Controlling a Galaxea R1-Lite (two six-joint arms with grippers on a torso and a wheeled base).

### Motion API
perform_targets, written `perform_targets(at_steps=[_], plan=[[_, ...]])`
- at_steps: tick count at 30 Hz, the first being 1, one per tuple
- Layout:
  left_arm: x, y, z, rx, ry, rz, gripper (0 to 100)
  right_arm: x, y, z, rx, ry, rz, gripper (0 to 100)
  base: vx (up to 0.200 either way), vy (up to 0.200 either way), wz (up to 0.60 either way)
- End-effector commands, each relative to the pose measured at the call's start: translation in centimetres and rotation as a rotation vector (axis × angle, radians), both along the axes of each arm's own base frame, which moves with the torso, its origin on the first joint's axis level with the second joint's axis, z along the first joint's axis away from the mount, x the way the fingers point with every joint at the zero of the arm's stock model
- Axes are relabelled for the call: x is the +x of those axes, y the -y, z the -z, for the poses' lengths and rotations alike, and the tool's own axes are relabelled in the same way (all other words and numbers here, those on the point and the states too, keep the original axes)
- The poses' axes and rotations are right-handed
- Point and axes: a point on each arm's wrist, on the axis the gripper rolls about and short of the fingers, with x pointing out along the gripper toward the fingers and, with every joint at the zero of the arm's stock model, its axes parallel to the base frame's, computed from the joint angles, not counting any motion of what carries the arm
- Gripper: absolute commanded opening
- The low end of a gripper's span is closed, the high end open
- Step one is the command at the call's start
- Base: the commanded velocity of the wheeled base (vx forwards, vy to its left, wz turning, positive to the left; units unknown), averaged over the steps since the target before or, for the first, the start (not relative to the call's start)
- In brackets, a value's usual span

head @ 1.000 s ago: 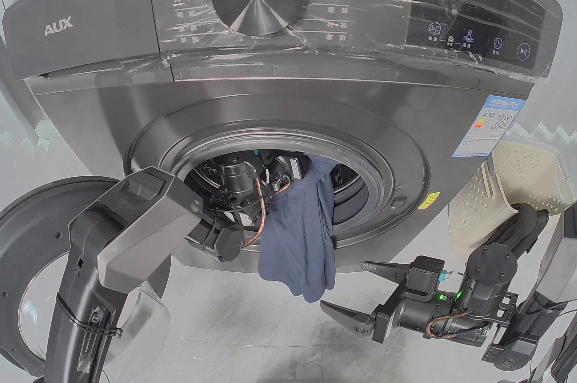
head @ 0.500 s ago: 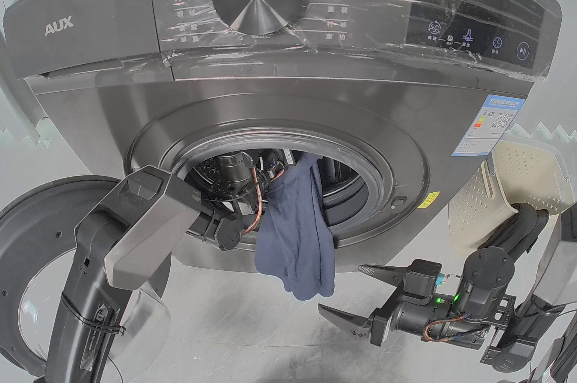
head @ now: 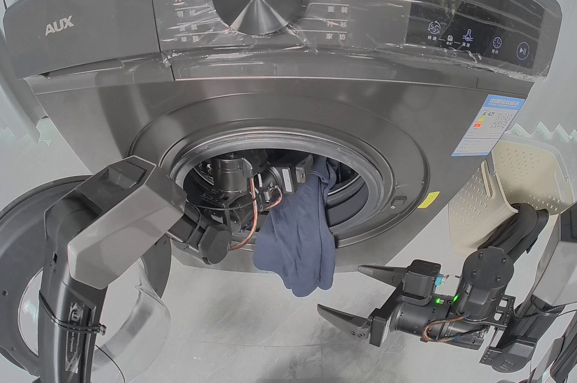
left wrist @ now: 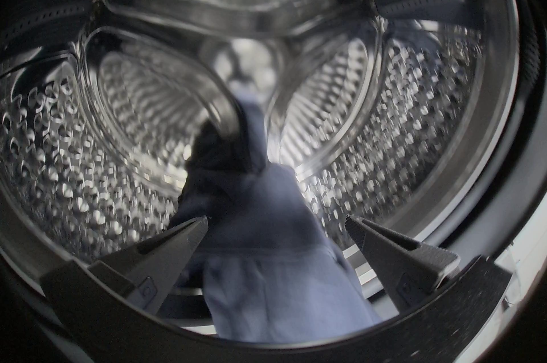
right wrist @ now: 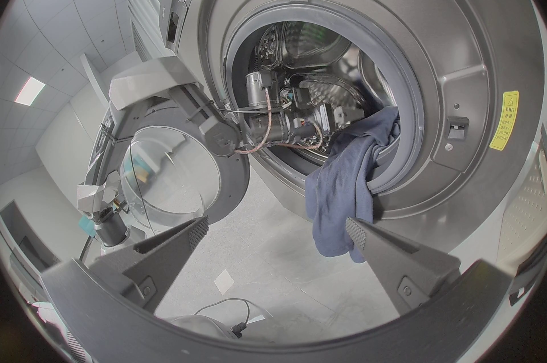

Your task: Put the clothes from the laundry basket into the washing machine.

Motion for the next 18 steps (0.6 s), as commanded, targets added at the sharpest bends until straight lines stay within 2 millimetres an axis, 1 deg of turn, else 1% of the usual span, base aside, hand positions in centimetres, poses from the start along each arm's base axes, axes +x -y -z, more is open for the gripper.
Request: perform_targets(at_steps=[1, 8, 9, 10, 12, 13, 16, 18], plan=[[-4.2, -0.2, -1.1, 0.067, -0.127, 0.103, 100, -0.1, -0.2, 0.1, -0.003, -0.004, -0.007, 100, 0.000, 0.000, 0.00], [-6.2, 0.8, 1.5, 0.120, -0.203, 0.177, 100, -0.2, -0.2, 0.2, -0.003, -0.008, -0.007, 100, 0.000, 0.000, 0.00], [-6.2, 1.0, 1.8, 0.121, -0.206, 0.180, 100, -0.2, -0.2, 0.2, -0.003, -0.008, -0.008, 100, 0.000, 0.000, 0.00], [-6.1, 1.1, 2.5, 0.125, -0.212, 0.182, 100, -0.2, -0.3, 0.2, -0.003, -0.010, -0.011, 100, 0.000, 0.000, 0.00], [-6.0, 1.3, 3.3, 0.127, -0.209, 0.184, 100, -0.3, -0.4, 0.4, -0.007, -0.013, -0.016, 100, 0.000, 0.000, 0.00], [-6.0, 1.3, 3.3, 0.127, -0.209, 0.184, 100, -0.3, -0.4, 0.4, -0.007, -0.013, -0.016, 100, 0.000, 0.000, 0.00], [-5.7, 1.4, 4.4, 0.156, -0.208, 0.186, 100, -0.3, -0.4, 0.4, -0.008, -0.014, -0.016, 100, 0.000, 0.000, 0.00], [-5.6, 1.4, 4.8, 0.160, -0.209, 0.187, 100, -0.3, -0.4, 0.4, -0.007, -0.013, -0.016, 100, 0.000, 0.000, 0.00]])
